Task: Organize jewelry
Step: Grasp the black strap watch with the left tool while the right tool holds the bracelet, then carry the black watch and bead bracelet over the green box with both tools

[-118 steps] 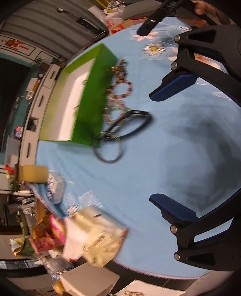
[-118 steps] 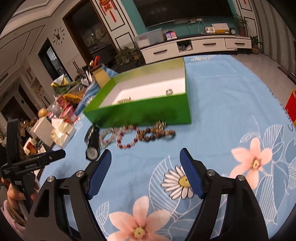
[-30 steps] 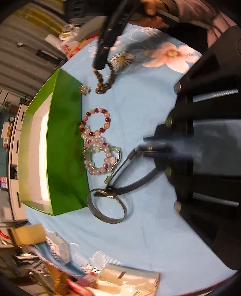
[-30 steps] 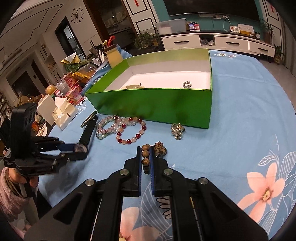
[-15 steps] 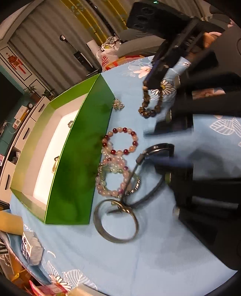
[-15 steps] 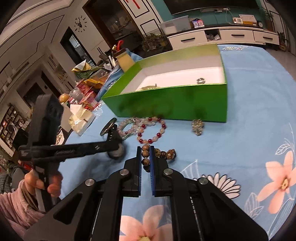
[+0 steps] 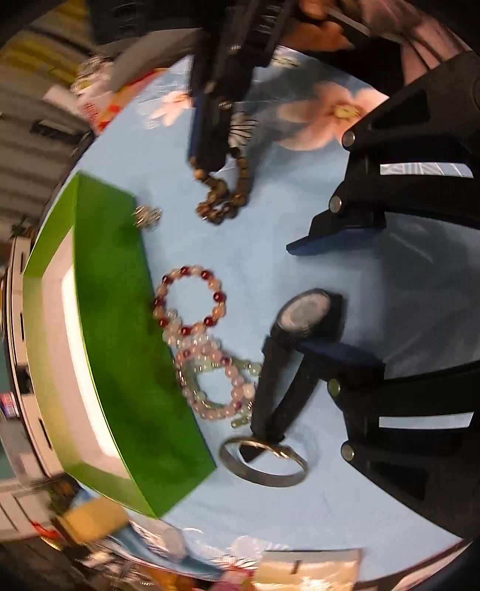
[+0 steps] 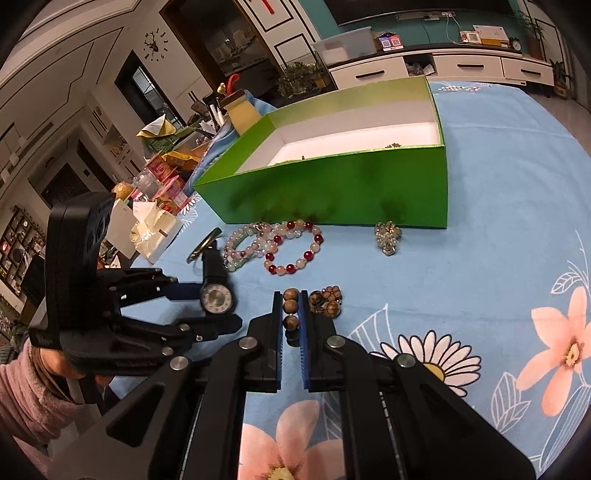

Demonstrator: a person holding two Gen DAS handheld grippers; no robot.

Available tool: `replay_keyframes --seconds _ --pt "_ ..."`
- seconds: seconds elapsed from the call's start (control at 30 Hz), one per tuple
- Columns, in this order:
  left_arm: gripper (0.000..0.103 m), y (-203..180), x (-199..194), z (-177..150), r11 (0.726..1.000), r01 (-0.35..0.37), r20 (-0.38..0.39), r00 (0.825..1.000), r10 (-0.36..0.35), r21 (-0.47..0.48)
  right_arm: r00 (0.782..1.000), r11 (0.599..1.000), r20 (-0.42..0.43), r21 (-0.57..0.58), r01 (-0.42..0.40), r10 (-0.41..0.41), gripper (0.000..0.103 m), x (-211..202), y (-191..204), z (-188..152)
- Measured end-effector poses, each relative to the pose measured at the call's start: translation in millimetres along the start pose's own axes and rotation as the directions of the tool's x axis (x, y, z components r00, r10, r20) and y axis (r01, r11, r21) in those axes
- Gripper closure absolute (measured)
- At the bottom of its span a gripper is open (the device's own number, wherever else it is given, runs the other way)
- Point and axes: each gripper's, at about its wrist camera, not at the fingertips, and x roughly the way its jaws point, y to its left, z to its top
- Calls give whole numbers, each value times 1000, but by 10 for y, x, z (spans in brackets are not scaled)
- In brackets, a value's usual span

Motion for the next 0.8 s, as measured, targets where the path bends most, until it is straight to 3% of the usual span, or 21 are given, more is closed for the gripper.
replay_keyframes --seconds 0.1,0.2,0.37,0.53,0.8 --pt "62 -59 4 -6 998 -17 -12 1000 18 55 1000 1000 -10 13 13 -13 95 13 -35 -13" --pt "80 -41 17 -8 997 -48 -10 999 49 67 1000 1000 -11 9 28 -28 95 11 -42 -23" --pt "80 25 -25 -54 999 -42 21 999 41 25 999 999 -15 -1 39 -39 95 20 -34 -49" --pt "95 102 -145 -94 997 7 78 997 -1 -73 998 998 17 -9 57 -56 95 -48 -4 -32" --pt "95 59 -372 16 989 73 177 983 -50 -126 993 998 103 -42 55 -50 95 -309 104 173"
